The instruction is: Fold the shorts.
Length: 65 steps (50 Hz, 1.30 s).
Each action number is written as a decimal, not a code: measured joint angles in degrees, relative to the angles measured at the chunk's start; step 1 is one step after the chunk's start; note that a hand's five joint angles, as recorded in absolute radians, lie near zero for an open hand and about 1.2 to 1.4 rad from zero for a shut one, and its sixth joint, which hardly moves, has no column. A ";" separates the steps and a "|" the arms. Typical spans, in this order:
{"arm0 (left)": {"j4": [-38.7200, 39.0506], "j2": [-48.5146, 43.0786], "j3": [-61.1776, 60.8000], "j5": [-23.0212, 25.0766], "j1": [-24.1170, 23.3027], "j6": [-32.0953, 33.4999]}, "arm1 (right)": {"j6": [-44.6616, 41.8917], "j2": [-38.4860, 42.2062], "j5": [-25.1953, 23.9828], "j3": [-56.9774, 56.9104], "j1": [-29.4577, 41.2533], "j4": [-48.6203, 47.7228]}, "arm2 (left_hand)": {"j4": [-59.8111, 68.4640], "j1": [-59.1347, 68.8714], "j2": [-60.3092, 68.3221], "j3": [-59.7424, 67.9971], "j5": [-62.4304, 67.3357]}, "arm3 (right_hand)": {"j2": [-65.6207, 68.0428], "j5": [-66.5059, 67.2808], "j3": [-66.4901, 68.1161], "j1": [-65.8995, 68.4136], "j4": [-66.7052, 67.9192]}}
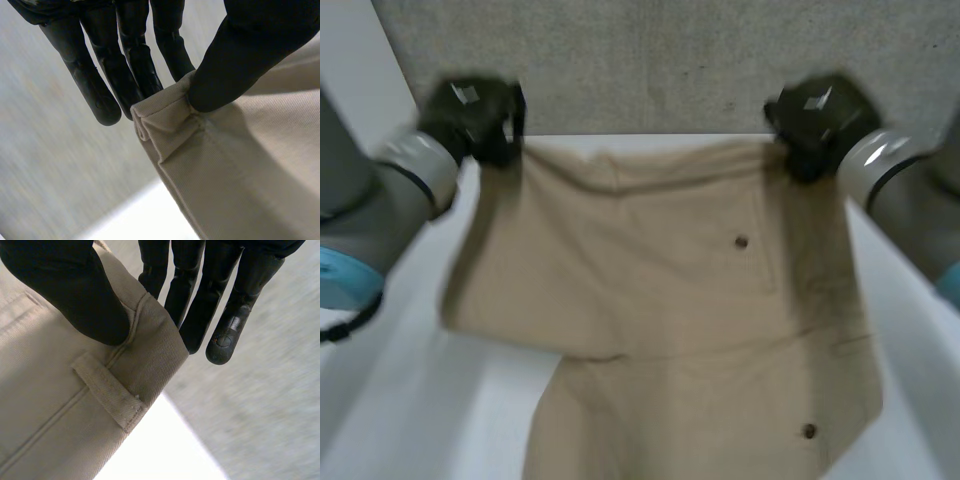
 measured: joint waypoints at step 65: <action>16.09 -20.82 -13.62 -10.56 -2.80 6.14 | -10.99 27.28 4.30 2.12 2.80 -19.71 | 0.01 0.33 0.10 0.21 0.00 | 0.00 0.05 0.03 0.52 0.04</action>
